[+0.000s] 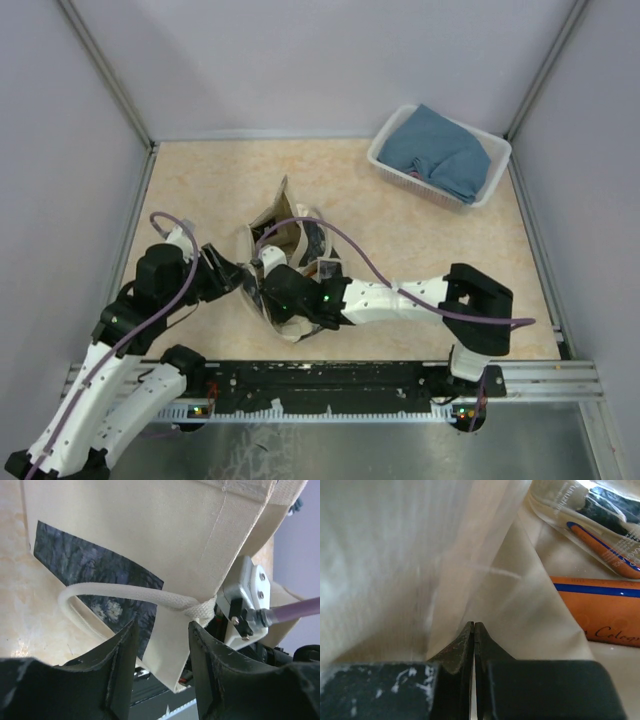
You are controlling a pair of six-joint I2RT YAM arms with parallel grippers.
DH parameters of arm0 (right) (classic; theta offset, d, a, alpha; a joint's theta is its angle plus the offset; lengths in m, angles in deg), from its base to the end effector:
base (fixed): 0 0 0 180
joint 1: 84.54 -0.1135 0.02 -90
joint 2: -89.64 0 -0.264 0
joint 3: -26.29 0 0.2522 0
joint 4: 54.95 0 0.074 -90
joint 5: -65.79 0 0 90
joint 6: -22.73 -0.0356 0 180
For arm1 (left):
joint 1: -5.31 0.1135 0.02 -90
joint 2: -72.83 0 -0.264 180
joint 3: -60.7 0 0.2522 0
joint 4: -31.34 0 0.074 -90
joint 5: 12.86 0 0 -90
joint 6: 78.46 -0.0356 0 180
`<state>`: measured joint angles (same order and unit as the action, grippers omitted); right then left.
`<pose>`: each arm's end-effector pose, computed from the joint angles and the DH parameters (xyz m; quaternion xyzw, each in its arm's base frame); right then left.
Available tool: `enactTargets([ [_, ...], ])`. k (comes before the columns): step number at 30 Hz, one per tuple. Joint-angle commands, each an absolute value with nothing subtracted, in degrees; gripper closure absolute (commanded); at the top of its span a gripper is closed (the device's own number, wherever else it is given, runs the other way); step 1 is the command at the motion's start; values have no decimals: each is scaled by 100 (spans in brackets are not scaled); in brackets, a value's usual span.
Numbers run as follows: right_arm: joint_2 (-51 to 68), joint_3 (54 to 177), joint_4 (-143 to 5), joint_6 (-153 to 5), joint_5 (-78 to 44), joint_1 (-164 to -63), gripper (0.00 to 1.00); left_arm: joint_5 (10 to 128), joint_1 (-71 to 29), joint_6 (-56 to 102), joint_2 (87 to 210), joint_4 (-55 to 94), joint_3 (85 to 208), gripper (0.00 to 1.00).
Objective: Take the personal care products out of the canvas bag
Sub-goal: Take out the care product from the canvas bag.
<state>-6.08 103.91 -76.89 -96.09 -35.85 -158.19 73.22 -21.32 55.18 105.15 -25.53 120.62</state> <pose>0.1109 0.3524 0.2278 -0.3043 0.8500 0.2700 0.3347 0.1025 -0.0541 0.3179 -0.1104 0.8554 -0.3149 0.3962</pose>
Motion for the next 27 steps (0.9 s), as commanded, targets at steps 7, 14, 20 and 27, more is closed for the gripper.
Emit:
enactTargets([
  [7,-1334,10169,-8416,-9903,-3547,-15916,100,6946,-2144,5676,10430,-2109,11867,50],
  [14,-770,9965,-8543,-10106,-3860,-15916,100,6890,-2146,5601,10469,-2011,12109,50],
  [20,-302,9699,-8746,-10399,-3756,-15967,100,6695,-2145,5578,10443,-1816,12266,51],
  [27,-176,9600,-8617,-10512,-3800,-15969,100,6254,-2149,5479,10688,-1441,11939,53],
])
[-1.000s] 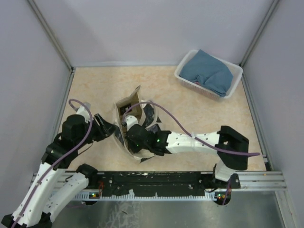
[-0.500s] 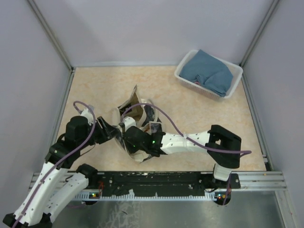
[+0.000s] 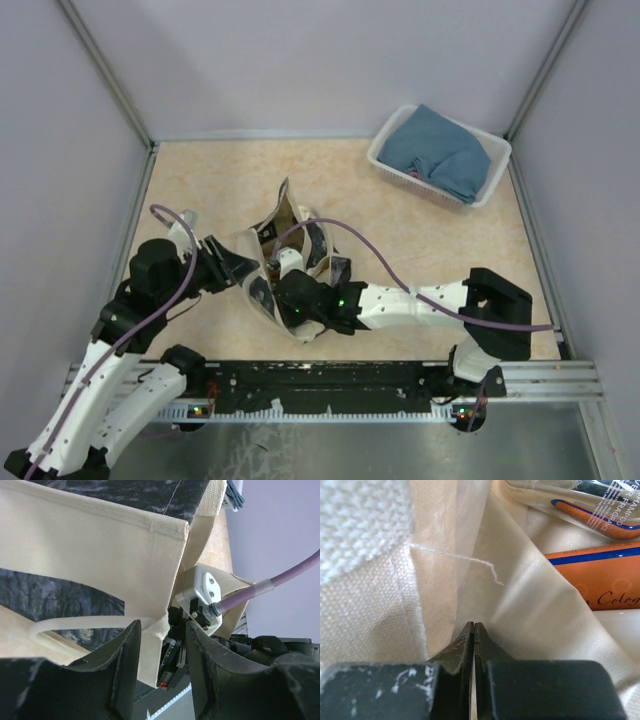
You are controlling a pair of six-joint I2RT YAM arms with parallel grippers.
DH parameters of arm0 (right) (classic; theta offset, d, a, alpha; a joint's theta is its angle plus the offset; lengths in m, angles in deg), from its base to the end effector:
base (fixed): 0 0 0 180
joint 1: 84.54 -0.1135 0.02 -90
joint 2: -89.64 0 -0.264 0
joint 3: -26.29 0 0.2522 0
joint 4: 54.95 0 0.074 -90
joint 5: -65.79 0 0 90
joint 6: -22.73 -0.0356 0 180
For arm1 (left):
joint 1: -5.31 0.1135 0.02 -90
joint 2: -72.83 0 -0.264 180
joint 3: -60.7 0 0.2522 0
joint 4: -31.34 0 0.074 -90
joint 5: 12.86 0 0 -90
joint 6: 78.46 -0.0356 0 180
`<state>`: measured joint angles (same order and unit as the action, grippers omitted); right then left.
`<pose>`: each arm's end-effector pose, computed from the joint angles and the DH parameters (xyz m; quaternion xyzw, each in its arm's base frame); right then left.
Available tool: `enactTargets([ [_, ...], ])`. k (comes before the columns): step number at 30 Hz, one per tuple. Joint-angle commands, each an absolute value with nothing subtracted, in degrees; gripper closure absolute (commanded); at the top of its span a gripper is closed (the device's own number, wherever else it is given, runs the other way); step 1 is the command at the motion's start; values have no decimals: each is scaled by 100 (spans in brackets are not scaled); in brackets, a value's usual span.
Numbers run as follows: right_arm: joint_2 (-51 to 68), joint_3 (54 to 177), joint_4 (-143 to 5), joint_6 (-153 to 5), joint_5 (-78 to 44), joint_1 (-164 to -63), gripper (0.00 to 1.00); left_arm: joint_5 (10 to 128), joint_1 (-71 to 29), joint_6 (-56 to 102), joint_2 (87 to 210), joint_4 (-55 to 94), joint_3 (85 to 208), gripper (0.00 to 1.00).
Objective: Take the personal care products out of the canvas bag
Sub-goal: Take out the care product from the canvas bag.
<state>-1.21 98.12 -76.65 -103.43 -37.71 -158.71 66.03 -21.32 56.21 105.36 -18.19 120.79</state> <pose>0.1020 0.3293 0.2244 -0.2476 0.8694 0.2788 0.3242 0.1060 -0.0608 0.3314 -0.0759 0.8233 -0.3897 0.4057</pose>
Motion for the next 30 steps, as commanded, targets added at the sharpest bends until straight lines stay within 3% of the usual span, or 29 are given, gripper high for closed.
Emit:
enactTargets([
  [1,-189,9622,-8596,-10507,-3794,-15969,100,6224,-2154,5451,10723,-1403,11873,53],
  [19,-301,9970,-8654,-10351,-3650,-15969,100,6806,-2814,4983,11627,-1202,11799,51],
  [20,-279,9987,-8658,-10344,-3650,-15965,100,6915,-2904,4971,11690,-1226,11817,55],
  [23,-207,10080,-8770,-10316,-3725,-15969,100,7305,-3141,4953,11886,-1439,11964,93],
  [24,-173,10115,-8828,-10301,-3747,-15969,100,7449,-3188,4960,11934,-1541,11997,100],
  [26,-84,10190,-9015,-10267,-3845,-15973,100,7705,-3245,4971,11931,-1697,12040,100],
  [29,89,10344,-9473,-10228,-4310,-15969,74,8111,-3248,4972,11736,-1941,12087,100],
  [30,121,10390,-9627,-10179,-4454,-15969,71,8199,-3248,4970,11673,-2017,12094,100],
])
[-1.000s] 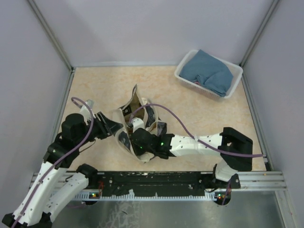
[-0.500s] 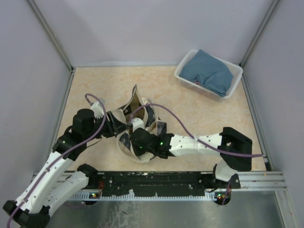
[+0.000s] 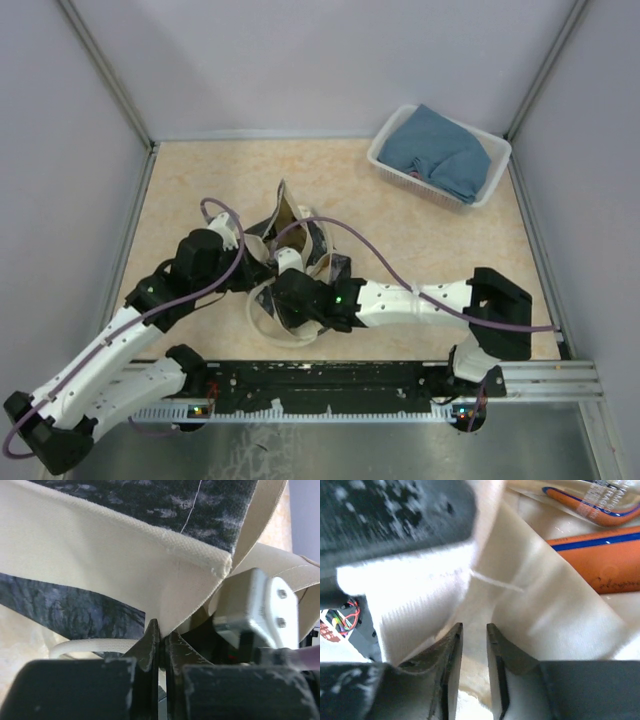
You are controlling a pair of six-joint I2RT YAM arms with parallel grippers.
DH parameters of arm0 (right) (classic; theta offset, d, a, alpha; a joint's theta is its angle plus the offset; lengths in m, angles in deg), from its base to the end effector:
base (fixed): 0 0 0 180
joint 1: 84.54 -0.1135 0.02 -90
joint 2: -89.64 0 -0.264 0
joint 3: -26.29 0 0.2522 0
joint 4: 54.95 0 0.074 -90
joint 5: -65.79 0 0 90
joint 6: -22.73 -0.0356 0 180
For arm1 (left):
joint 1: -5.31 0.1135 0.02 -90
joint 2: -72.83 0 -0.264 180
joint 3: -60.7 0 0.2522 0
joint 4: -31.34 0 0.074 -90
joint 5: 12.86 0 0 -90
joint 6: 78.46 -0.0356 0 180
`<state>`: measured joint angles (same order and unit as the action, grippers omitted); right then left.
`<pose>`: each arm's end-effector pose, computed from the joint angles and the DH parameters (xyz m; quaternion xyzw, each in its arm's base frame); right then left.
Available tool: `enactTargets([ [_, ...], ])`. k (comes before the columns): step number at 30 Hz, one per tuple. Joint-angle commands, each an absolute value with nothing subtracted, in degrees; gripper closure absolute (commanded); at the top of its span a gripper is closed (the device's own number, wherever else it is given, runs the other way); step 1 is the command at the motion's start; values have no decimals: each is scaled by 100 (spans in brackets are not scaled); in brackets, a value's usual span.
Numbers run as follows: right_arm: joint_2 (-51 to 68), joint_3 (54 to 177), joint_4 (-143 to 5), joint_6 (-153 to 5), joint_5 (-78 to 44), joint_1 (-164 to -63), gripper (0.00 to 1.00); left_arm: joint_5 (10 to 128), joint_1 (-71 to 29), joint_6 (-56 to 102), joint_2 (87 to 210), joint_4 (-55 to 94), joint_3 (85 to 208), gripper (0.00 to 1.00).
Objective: Take the personal care products out of the canvas bag
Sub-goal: Take out the care product from the canvas bag.
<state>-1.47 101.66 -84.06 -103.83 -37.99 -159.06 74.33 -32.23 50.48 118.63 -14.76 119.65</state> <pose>0.1002 0.3301 0.2325 -0.2546 0.8818 0.2516 0.3070 0.1365 -0.1071 0.3006 0.0010 0.8784 -0.3124 0.3616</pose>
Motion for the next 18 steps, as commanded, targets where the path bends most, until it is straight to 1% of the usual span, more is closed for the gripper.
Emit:
enactTargets([
  [1,149,10435,-9753,-10125,-4589,-15962,68,8259,-3248,4976,11610,-2109,12088,100],
  [3,214,10492,-9832,-10010,-4666,-15903,65,8295,-3248,5000,11506,-2278,12071,100],
  [7,184,10704,-9611,-9763,-4492,-15749,64,8382,-3248,5110,11259,-2513,11920,100],
  [10,-53,11063,-9758,-9629,-4709,-15649,64,8431,-3248,5256,11037,-2642,11785,100],
  [12,-282,11226,-9786,-9553,-4729,-15547,62,8463,-3249,5362,10897,-2790,11720,100],
  [15,-698,11463,-10231,-9642,-4795,-15429,62,8550,-3248,5458,10674,-2998,11700,100],
  [18,-788,11310,-10383,-9783,-4866,-15379,63,8722,-3248,5544,10526,-3284,11785,100],
])
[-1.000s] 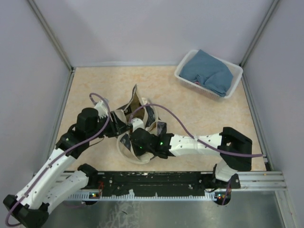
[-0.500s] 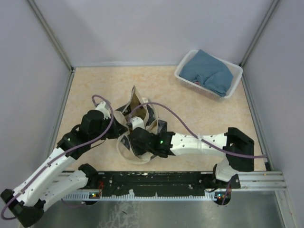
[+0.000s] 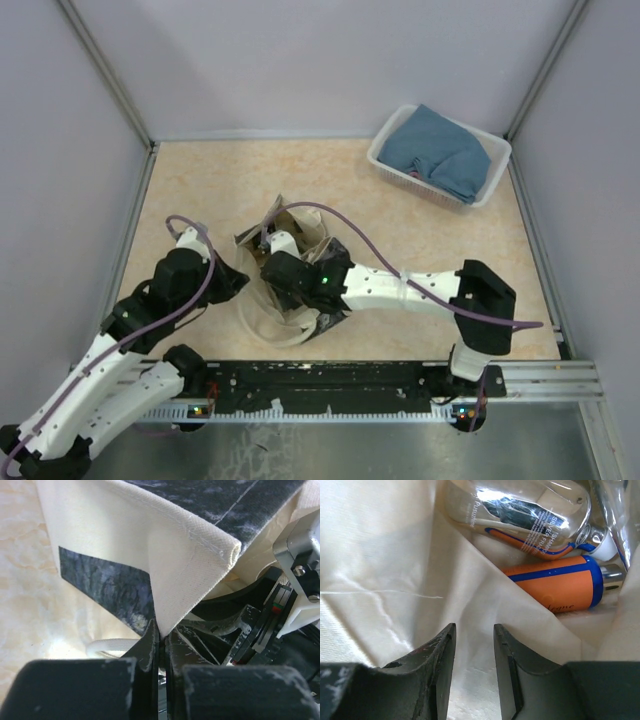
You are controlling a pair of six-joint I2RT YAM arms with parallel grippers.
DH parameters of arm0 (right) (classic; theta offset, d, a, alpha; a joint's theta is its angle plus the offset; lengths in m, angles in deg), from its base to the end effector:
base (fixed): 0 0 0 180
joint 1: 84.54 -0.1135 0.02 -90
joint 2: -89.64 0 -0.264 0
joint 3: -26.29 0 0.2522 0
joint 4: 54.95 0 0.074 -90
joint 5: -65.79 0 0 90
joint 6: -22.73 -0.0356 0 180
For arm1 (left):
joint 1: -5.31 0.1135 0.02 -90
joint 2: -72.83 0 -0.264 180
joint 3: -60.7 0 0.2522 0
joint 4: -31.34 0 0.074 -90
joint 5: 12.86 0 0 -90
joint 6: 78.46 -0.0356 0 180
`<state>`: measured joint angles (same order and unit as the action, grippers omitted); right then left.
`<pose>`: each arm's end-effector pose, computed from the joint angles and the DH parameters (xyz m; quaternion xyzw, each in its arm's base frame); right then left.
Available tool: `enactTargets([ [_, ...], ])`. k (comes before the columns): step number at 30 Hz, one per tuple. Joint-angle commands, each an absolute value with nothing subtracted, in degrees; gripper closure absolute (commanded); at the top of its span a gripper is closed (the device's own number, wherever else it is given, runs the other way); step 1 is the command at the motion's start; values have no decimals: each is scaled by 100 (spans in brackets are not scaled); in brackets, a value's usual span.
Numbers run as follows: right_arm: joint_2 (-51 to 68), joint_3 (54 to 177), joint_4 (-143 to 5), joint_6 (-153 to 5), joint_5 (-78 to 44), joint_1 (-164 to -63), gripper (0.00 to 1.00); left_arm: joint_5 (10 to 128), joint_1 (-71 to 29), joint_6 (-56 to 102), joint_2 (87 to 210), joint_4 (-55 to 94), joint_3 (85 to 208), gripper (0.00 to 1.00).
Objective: Take the personal care products out of the canvas bag
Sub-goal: Take out the care product from the canvas bag.
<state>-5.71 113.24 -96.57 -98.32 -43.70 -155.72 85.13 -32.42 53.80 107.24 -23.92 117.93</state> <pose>0.1284 0.3400 0.2571 -0.2634 0.8898 0.1624 0.3353 0.1034 -0.0737 0.3019 -0.0681 0.8723 -0.2619 0.4072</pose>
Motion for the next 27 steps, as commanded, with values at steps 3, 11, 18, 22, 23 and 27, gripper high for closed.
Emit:
enactTargets([
  [3,-702,11266,-10193,-9712,-4690,-15258,63,8923,-3248,5624,10398,-3494,11853,100],
  [11,-892,11844,-9480,-9309,-4640,-14725,49,8995,-3248,5725,10317,-3543,11832,100],
  [18,-1503,12131,-8772,-9514,-3942,-14218,18,8675,-3248,5558,10723,-3013,11805,100],
  [22,-2066,12599,-8841,-9529,-3803,-14117,8,8565,-3248,5443,10989,-2826,11901,100],
  [23,-2180,12679,-8846,-9593,-3764,-14088,8,8551,-3248,5421,11014,-2788,11900,100],
  [27,-2428,12734,-8656,-10014,-3631,-13972,7,8446,-3248,5401,11114,-2725,11863,100],
])
